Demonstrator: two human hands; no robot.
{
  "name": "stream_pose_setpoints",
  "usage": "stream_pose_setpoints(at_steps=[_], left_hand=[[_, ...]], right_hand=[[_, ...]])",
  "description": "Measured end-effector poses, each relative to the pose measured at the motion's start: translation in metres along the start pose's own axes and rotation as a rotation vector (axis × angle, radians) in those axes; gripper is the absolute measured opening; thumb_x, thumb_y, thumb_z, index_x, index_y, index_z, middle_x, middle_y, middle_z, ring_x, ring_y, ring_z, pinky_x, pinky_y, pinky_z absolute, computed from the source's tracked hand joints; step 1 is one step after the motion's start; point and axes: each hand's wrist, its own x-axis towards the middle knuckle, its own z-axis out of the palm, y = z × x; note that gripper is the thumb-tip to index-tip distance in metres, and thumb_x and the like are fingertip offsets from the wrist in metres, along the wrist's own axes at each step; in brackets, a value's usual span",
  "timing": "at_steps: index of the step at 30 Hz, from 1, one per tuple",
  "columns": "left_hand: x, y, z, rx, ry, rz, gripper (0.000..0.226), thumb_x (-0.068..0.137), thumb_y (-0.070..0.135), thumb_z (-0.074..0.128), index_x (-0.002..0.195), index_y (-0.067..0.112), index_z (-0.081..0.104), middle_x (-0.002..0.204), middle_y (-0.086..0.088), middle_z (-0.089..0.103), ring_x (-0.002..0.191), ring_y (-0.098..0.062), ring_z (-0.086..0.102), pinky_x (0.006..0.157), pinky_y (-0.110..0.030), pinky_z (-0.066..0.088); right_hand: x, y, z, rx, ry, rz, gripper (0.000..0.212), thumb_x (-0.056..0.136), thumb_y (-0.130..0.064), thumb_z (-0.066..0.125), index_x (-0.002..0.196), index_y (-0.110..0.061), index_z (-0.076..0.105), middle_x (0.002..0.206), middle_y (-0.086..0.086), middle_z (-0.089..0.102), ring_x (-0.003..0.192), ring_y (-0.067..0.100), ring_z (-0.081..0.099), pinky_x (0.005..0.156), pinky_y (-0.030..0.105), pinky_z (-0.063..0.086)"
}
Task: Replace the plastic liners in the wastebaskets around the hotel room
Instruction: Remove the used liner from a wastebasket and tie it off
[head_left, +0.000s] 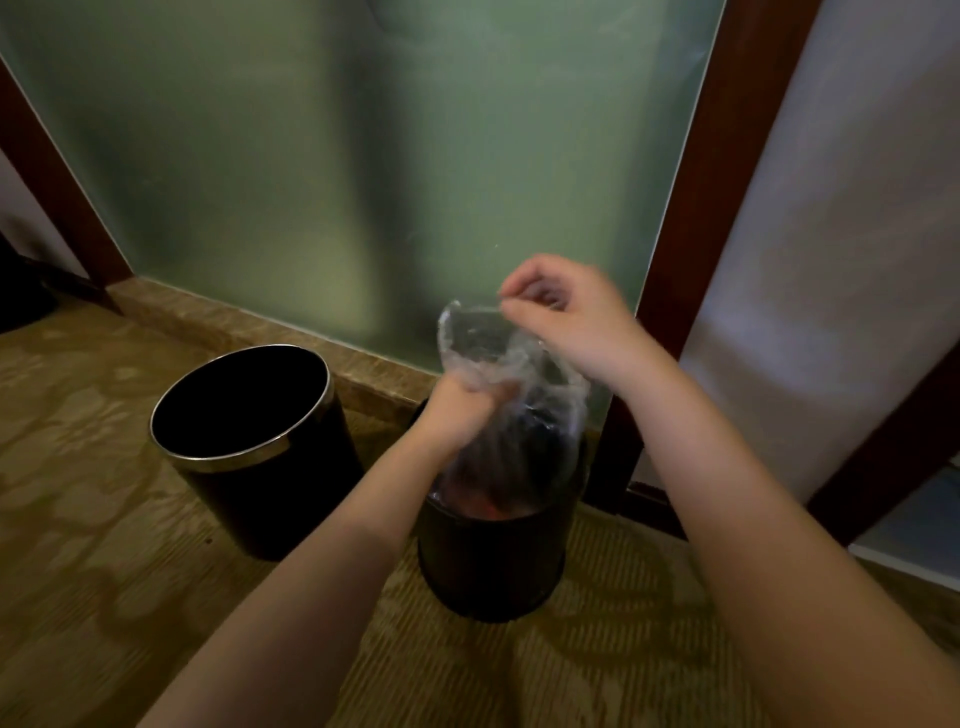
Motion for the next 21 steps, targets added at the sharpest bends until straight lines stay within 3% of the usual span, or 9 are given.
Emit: stream_pose_setpoints(at_steps=[3, 4, 6, 8, 11, 14, 17, 19, 21], left_hand=[[0.001, 0.003, -0.011, -0.015, 0.044, -0.107, 0.015, 0.092, 0.013, 0.060, 0.104, 0.008, 0.067, 0.097, -0.002, 0.069, 0.085, -0.007, 0.064, 0.077, -0.010, 0.049], [0.001, 0.003, -0.013, -0.011, 0.049, -0.116, 0.017, 0.093, 0.015, 0.059, 0.106, 0.007, 0.066, 0.096, 0.001, 0.068, 0.084, -0.004, 0.063, 0.071, -0.007, 0.048], [0.003, 0.000, -0.016, -0.022, 0.021, -0.114, 0.023, 0.092, 0.015, 0.060, 0.109, 0.001, 0.066, 0.102, -0.006, 0.071, 0.093, -0.014, 0.067, 0.080, -0.016, 0.050], [0.001, 0.001, -0.018, -0.020, -0.040, -0.096, 0.021, 0.090, 0.012, 0.062, 0.108, 0.001, 0.067, 0.105, -0.011, 0.071, 0.098, -0.021, 0.067, 0.087, -0.028, 0.052], [-0.002, 0.005, -0.021, -0.042, -0.090, -0.099, 0.007, 0.088, 0.006, 0.064, 0.092, 0.007, 0.069, 0.090, -0.008, 0.072, 0.086, -0.019, 0.068, 0.082, -0.031, 0.053], [-0.003, 0.007, -0.024, -0.045, -0.116, -0.091, 0.008, 0.084, 0.002, 0.067, 0.089, 0.006, 0.063, 0.083, -0.011, 0.069, 0.081, -0.025, 0.066, 0.083, -0.038, 0.053], [-0.001, 0.003, -0.028, -0.019, -0.076, -0.099, 0.019, 0.080, 0.001, 0.071, 0.086, 0.012, 0.056, 0.084, -0.007, 0.067, 0.084, -0.026, 0.065, 0.087, -0.043, 0.050], [0.001, -0.002, -0.030, -0.005, -0.012, -0.098, 0.020, 0.079, 0.004, 0.073, 0.087, 0.014, 0.058, 0.087, -0.007, 0.067, 0.088, -0.028, 0.066, 0.091, -0.043, 0.050], [0.002, -0.002, -0.032, -0.028, -0.013, -0.109, 0.022, 0.078, 0.008, 0.075, 0.097, 0.007, 0.063, 0.099, -0.014, 0.069, 0.097, -0.030, 0.066, 0.093, -0.042, 0.051]], right_hand=[[-0.004, 0.027, -0.031, -0.026, -0.048, 0.159, 0.031, 0.083, -0.014, 0.074, 0.104, -0.032, 0.061, 0.113, -0.001, 0.064, 0.109, 0.013, 0.059, 0.103, 0.033, 0.043], [-0.009, 0.036, -0.038, -0.083, -0.181, 0.238, 0.049, 0.081, -0.018, 0.077, 0.123, -0.031, 0.055, 0.133, 0.000, 0.056, 0.126, 0.014, 0.049, 0.112, 0.031, 0.034], [-0.018, 0.056, -0.039, -0.205, -0.428, 0.352, 0.094, 0.074, -0.025, 0.082, 0.150, -0.029, 0.026, 0.157, 0.000, 0.027, 0.144, 0.015, 0.024, 0.114, 0.025, 0.020], [-0.022, 0.068, -0.027, -0.241, -0.485, 0.392, 0.118, 0.067, -0.029, 0.087, 0.155, -0.030, 0.007, 0.162, -0.003, 0.011, 0.148, 0.016, 0.015, 0.118, 0.032, 0.018], [-0.022, 0.082, -0.004, -0.001, -0.406, 0.493, 0.126, 0.065, -0.021, 0.089, 0.155, -0.032, 0.001, 0.160, 0.000, 0.020, 0.144, 0.019, 0.027, 0.117, 0.039, 0.027], [-0.025, 0.097, 0.009, 0.144, -0.339, 0.620, 0.110, 0.066, -0.015, 0.087, 0.153, -0.023, 0.021, 0.150, 0.005, 0.039, 0.133, 0.024, 0.043, 0.112, 0.041, 0.036], [-0.024, 0.099, 0.010, 0.145, -0.333, 0.588, 0.045, 0.074, -0.013, 0.081, 0.115, -0.013, 0.063, 0.115, 0.007, 0.065, 0.106, 0.022, 0.061, 0.093, 0.036, 0.049], [-0.023, 0.091, 0.006, 0.244, -0.267, 0.515, 0.013, 0.078, -0.007, 0.075, 0.088, -0.011, 0.067, 0.084, 0.006, 0.067, 0.075, 0.017, 0.060, 0.067, 0.025, 0.049], [-0.019, 0.083, 0.000, 0.419, -0.148, 0.486, 0.016, 0.080, 0.003, 0.070, 0.077, -0.010, 0.062, 0.069, 0.002, 0.064, 0.060, 0.011, 0.056, 0.054, 0.018, 0.046]])
